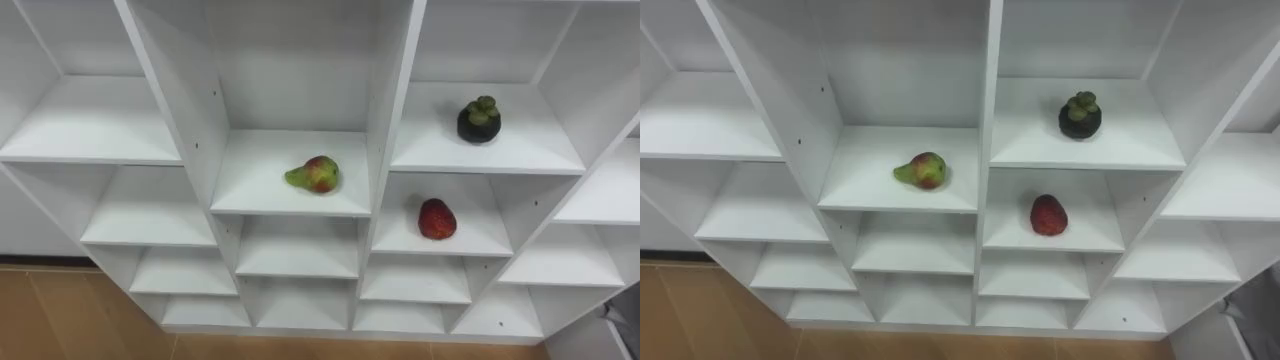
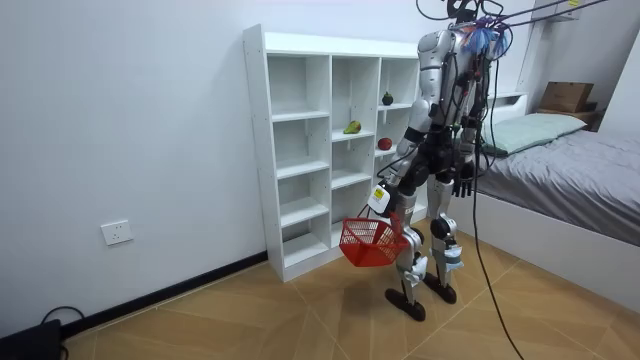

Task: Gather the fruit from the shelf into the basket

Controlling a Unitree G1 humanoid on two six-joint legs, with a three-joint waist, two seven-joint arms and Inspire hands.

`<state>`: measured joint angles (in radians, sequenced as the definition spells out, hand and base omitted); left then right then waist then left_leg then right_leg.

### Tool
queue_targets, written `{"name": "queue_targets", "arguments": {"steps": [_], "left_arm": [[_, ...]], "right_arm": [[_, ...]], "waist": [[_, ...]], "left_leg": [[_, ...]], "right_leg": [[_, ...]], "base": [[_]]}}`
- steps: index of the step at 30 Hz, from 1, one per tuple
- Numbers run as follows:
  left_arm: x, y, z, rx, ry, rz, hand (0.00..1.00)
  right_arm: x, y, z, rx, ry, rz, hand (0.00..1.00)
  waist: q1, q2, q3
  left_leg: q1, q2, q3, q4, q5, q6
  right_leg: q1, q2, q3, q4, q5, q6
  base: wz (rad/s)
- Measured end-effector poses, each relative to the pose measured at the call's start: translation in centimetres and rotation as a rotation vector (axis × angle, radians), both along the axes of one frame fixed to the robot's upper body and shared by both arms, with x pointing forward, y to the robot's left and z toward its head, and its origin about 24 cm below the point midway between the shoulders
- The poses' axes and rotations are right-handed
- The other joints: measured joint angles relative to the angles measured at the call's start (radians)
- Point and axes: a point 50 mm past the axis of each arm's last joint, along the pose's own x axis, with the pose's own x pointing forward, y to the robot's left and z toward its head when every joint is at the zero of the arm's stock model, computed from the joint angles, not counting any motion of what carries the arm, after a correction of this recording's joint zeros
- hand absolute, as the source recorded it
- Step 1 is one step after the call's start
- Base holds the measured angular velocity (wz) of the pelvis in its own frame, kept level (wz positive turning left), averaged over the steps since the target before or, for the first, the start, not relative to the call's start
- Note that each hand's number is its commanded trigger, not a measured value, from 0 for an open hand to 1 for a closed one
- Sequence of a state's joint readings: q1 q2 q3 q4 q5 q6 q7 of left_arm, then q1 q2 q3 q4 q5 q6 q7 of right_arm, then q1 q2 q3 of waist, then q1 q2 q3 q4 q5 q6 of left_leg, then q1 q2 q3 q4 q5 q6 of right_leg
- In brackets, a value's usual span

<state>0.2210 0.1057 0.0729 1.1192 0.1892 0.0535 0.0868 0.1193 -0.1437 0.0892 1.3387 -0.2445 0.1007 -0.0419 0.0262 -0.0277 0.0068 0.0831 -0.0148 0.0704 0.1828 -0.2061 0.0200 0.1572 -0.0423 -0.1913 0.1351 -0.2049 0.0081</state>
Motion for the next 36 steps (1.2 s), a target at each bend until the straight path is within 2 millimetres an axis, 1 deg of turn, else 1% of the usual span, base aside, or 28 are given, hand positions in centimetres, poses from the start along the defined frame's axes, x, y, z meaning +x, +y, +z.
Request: {"name": "queue_targets", "arguments": {"steps": [11, 18, 29, 36], "left_arm": [[-0.1, 0.1, 0.0, -0.006, 0.003, -0.002, 1.00], [-0.1, 0.1, 0.0, -0.004, 0.004, -0.002, 1.00], [-0.2, 0.1, 0.0, 0.000, 0.006, -0.003, 1.00], [0.1, 0.2, 0.1, 0.010, -0.008, -0.013, 1.00]], "right_arm": [[0.1, -0.1, 0.0, -0.018, -0.010, 0.014, 0.00], [0.8, -0.4, 0.1, -0.072, -0.059, 0.032, 0.00], [1.2, -0.5, 0.3, -0.124, -0.110, 0.043, 0.00], [3.2, -0.5, 0.6, -0.143, -0.236, 0.031, 0.00]], "waist": [[0.000, -0.002, 0.0011], [0.003, -0.002, 0.0015], [0.002, -0.002, 0.0010], [0.001, -0.003, 0.0011]], "left_leg": [[0.001, 0.000, 0.000, 0.000, 0.000, 0.000], [0.000, 0.000, 0.000, 0.000, 0.000, 0.000], [0.001, 0.000, 0.000, 0.000, 0.000, 0.000], [-0.001, 0.001, 0.004, 0.000, 0.000, 0.000]], "right_leg": [[0.000, 0.000, 0.004, 0.000, 0.000, 0.000], [0.000, 0.000, 0.004, 0.000, 0.000, 0.000], [0.001, 0.000, 0.004, 0.000, 0.000, 0.000], [-0.005, 0.001, 0.012, 0.000, 0.000, 0.000]], "base": [[0.00], [0.00], [0.00], [-0.01]]}}
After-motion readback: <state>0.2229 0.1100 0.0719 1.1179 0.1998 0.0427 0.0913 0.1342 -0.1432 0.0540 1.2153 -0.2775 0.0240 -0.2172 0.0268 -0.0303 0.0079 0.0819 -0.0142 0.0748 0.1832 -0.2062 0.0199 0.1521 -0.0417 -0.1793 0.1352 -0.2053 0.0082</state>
